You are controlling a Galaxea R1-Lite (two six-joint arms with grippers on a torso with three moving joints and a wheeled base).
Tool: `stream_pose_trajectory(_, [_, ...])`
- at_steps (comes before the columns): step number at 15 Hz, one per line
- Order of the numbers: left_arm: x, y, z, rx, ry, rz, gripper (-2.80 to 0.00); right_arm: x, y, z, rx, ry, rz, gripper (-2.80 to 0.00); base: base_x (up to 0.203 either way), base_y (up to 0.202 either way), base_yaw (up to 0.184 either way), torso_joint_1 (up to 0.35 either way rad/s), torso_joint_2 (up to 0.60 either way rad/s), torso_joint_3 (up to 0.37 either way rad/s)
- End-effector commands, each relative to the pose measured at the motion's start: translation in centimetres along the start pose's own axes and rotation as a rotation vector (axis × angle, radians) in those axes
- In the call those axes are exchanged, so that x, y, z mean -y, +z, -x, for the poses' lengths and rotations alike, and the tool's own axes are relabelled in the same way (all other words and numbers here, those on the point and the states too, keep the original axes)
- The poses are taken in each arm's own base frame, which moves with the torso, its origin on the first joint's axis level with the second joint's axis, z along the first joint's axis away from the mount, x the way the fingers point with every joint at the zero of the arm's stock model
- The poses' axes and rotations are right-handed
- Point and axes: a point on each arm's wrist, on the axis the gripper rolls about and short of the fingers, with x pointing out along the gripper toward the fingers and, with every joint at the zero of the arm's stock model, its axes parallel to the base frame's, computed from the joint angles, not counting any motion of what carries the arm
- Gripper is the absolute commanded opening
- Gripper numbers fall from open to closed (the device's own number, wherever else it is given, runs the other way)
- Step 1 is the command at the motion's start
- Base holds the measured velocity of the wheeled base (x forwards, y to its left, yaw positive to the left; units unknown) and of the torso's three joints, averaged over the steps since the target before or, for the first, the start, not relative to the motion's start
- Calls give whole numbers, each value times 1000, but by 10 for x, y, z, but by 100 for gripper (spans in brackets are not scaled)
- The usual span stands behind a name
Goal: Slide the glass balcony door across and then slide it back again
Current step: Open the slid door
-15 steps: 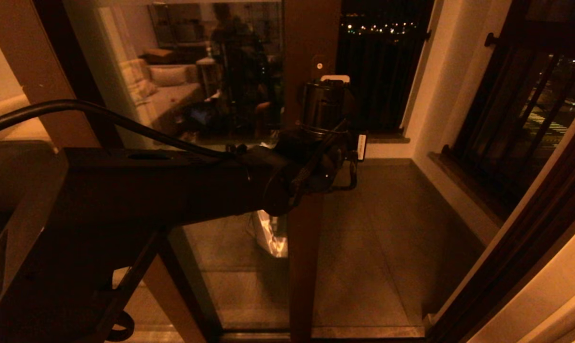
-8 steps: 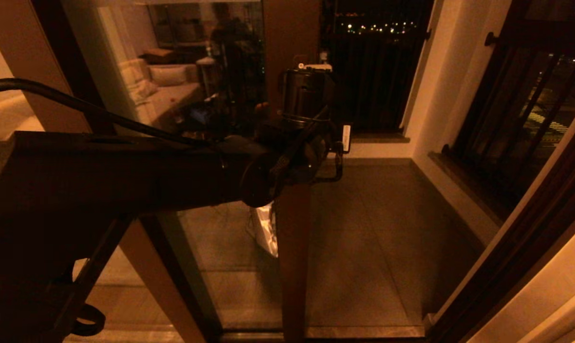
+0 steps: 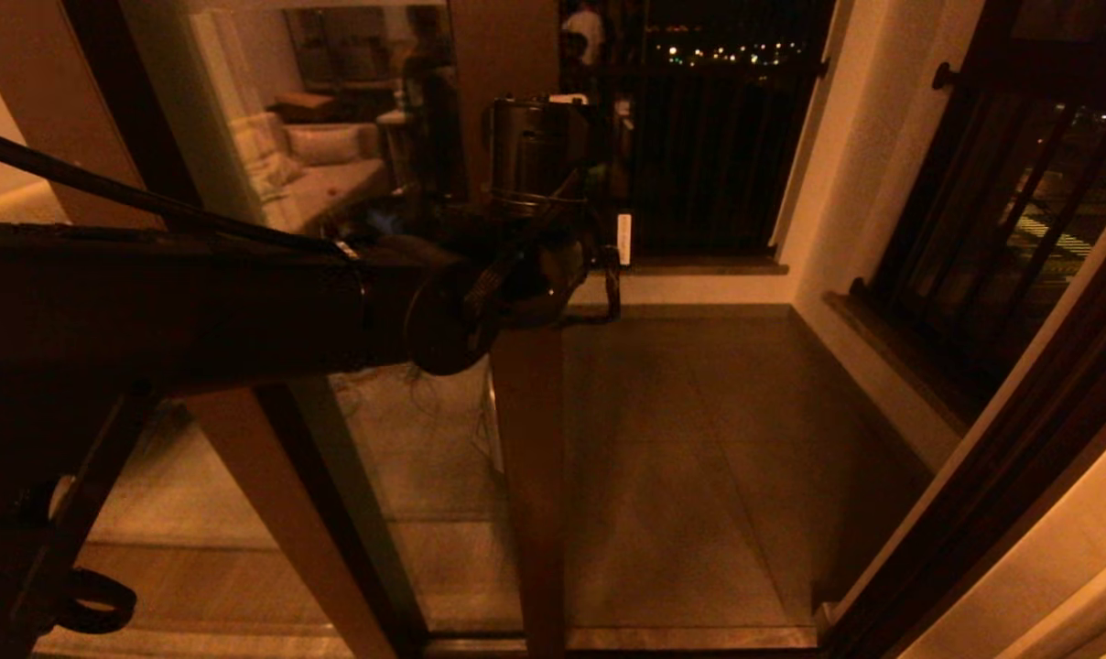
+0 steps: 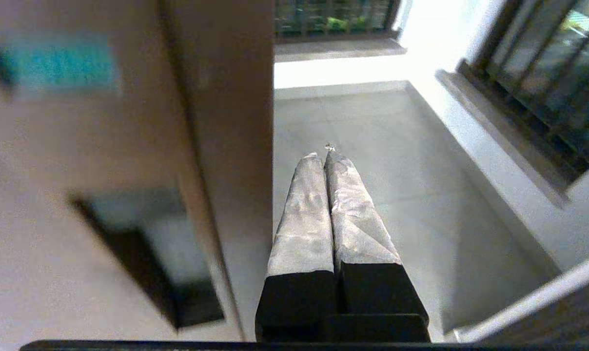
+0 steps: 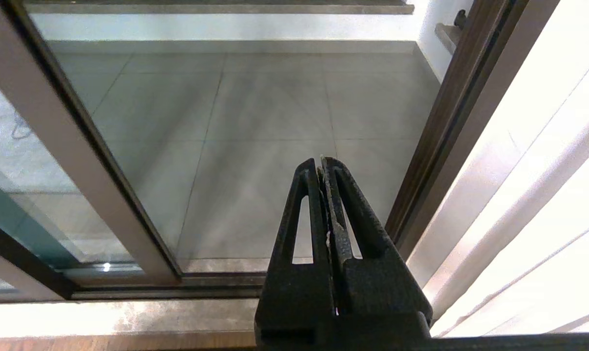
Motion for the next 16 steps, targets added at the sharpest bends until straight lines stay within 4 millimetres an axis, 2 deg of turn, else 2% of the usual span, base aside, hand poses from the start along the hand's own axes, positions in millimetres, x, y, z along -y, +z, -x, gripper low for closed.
stream_pose_trajectory(1, [-8, 10, 3, 18, 14, 10, -280, 0, 0, 0, -2, 0, 1, -280, 0, 0, 0, 0, 0, 0])
stream_pose_trajectory(7, [-38, 22, 6, 28, 74, 12, -280, 0, 0, 0, -1, 0, 1, -280, 0, 0, 0, 0, 0, 0])
stream_pose_trajectory(12, [-56, 26, 25, 8, 98, 6, -280, 0, 0, 0, -2, 0, 1, -280, 0, 0, 0, 0, 0, 0])
stream_pose_trajectory(16, [-72, 32, 30, 14, 132, 10, -280, 0, 0, 0, -2, 0, 1, -280, 0, 0, 0, 0, 0, 0])
